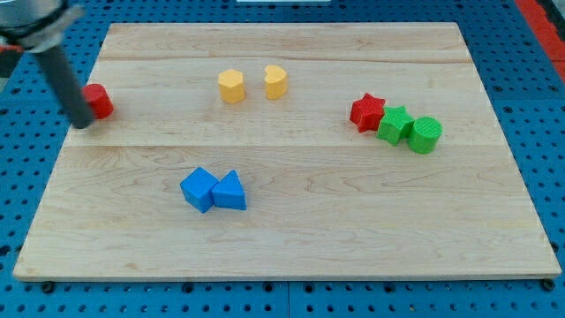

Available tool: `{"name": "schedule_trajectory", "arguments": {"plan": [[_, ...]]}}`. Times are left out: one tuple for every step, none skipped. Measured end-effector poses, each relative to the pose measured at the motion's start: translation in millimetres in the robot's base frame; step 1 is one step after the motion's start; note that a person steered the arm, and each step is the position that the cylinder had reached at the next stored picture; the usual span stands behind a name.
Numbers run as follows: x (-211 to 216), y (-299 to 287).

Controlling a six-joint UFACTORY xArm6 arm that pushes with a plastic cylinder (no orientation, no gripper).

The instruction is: Move the red circle to the bottom left of the red star

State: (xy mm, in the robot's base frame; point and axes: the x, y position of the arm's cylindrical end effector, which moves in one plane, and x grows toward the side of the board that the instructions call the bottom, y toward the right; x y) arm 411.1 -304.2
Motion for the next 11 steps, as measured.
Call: {"name": "schedule_trajectory", "arguments": {"plan": [[-20,0],[-55,12],[-49,57],[-13,102],[23,140],[28,189],[28,148],[6,150],[-6,208],[2,288],[3,367]]}}
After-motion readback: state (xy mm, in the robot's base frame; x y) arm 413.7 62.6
